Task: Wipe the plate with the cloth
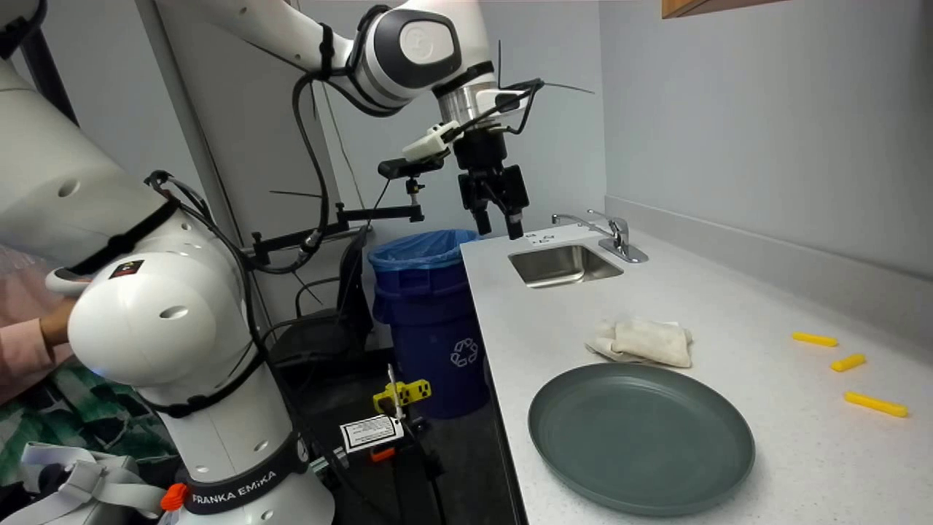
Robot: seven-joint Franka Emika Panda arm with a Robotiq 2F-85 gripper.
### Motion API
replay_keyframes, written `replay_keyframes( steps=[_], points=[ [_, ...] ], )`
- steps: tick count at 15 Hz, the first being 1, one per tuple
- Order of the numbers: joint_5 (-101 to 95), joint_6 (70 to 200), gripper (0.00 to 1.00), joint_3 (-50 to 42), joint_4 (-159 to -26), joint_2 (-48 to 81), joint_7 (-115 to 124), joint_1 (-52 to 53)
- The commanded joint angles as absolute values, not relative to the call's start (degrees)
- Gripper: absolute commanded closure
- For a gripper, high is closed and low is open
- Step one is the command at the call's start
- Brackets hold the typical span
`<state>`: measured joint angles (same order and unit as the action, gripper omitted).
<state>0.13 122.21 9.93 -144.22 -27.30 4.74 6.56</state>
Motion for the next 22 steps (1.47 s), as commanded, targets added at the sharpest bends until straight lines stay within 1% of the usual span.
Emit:
replay_keyframes(
  steps=[1,7,11,14,16,17,22],
  points=[
    [-4.1,133.12,0.0,8.31,-145.37,-22.33,4.47,4.06],
    [-10.44,148.79,0.0,6.66,-142.05,-9.87,5.74,0.21],
    [-10.92,154.41,0.0,6.52,-137.62,-1.66,6.55,0.76],
    [-11.07,155.3,0.0,5.97,-134.81,3.44,7.55,1.52],
    [-9.99,153.65,0.0,5.45,-133.65,5.48,7.52,2.05],
    [-9.01,154.15,0.0,5.33,-136.16,2.5,5.6,2.08],
    [-8.88,154.16,0.0,5.06,-134.64,5.23,5.74,2.24]
  ],
)
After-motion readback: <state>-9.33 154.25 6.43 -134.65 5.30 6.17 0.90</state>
